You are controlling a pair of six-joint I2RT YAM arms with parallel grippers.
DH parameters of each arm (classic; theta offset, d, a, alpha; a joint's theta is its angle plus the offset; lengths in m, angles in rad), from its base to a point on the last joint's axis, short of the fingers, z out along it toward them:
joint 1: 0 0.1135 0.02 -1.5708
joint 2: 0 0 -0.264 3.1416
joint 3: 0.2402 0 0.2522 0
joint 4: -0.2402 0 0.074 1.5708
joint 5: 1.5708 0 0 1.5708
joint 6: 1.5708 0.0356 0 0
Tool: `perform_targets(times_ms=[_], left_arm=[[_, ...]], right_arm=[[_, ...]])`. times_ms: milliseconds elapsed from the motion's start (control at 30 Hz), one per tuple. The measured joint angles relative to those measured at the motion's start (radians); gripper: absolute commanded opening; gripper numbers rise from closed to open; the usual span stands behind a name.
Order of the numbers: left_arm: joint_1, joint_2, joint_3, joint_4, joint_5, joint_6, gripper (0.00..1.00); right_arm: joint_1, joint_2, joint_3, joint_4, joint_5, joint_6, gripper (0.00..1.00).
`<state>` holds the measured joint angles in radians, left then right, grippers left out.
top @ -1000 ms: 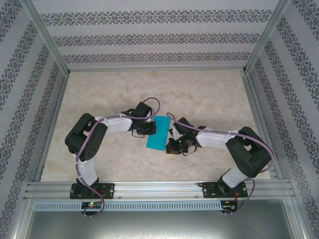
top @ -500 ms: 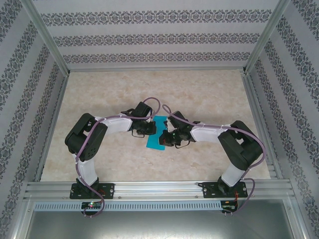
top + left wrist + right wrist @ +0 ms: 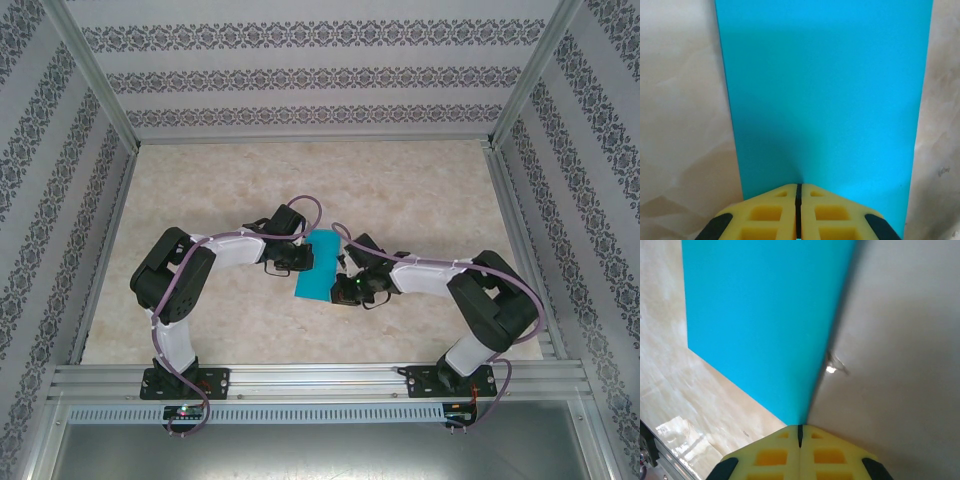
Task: Fold a paper plane with a square sheet of paper (pick it up from the middle)
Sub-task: Fold the square sheet of paper in half at the center of the table, then fold the triangle a second time at the center of the table.
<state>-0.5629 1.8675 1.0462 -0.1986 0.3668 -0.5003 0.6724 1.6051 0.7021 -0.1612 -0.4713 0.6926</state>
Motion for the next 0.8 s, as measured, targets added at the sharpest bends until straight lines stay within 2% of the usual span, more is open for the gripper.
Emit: perform_targets(times_ms=[200, 433, 633, 800], left_arm=[[0.0, 0.001, 0.002, -0.002, 0.007, 0.0, 0.11], [0.001, 0.003, 0.011, -0.014, 0.014, 0.0, 0.11], [0.001, 0.009, 0.028, -0.04, 0.014, 0.0, 0.12], [0.001, 0.014, 0.041, -0.057, 0.015, 0.0, 0.12]], right_arm=[[-0.012, -0.054, -0.026, -0.031, -0.003, 0.013, 0.05], [-0.119, -0.094, -0.037, 0.074, -0.051, 0.08, 0.2], [-0.155, -0.028, -0.027, 0.143, -0.08, 0.114, 0.3], [-0.158, 0.051, -0.005, 0.189, -0.108, 0.132, 0.32]])
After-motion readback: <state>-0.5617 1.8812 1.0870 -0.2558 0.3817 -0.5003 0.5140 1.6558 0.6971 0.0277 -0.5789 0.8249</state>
